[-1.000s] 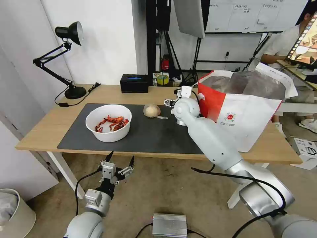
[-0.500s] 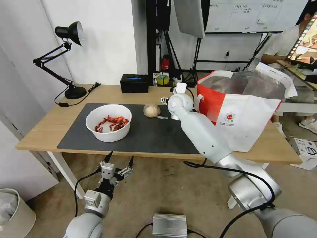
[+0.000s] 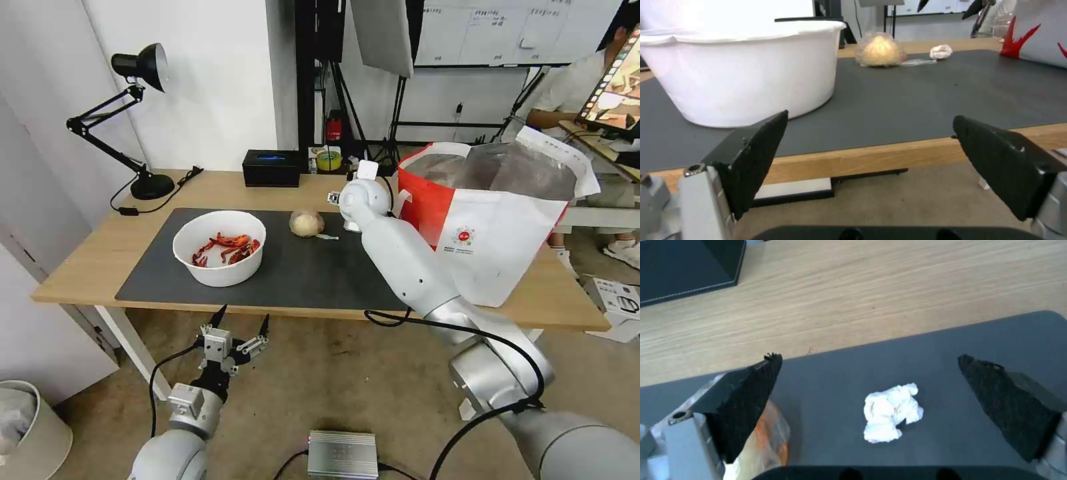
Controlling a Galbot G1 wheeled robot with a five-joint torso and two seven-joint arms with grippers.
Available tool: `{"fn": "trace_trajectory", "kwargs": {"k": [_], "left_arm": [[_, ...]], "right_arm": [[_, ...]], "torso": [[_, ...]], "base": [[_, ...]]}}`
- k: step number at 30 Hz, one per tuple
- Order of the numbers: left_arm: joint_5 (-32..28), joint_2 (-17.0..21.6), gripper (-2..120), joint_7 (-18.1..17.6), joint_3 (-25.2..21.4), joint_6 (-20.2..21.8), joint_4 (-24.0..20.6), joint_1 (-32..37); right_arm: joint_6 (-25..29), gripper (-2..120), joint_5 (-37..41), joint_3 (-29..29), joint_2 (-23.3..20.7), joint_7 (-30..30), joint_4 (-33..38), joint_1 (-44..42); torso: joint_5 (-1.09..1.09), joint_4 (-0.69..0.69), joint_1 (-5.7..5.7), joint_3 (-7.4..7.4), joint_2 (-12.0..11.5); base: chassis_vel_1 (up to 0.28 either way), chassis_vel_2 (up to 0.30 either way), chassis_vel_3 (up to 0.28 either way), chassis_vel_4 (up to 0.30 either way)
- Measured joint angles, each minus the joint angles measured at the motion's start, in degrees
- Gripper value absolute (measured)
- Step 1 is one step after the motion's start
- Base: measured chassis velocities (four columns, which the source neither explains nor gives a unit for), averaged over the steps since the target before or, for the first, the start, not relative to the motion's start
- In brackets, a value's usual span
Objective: Pick up the trash from the table and place it into the takeout bag.
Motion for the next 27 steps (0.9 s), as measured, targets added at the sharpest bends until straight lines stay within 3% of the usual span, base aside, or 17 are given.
{"fn": "trace_trajectory", "kwargs": {"k": [14,27], "left_arm": [[0.0,0.0,100,0.0,0.1,0.0,0.0,-0.1],[0.0,0.2,100,0.0,0.2,-0.1,-0.3,0.0]], "right_arm": [[-2.2,100,-3.4,1.5,1.6,-3.6,-8.2,3.4],[-4.8,100,-5.1,1.2,1.6,-6.1,-10.9,4.8]], "torso": [[0.0,0.0,0.0,0.0,0.0],[0.0,0.0,0.0,0.0,0.0]], "base": [[0.0,0.0,0.0,0.0],[0.0,0.0,0.0,0.0]]}}
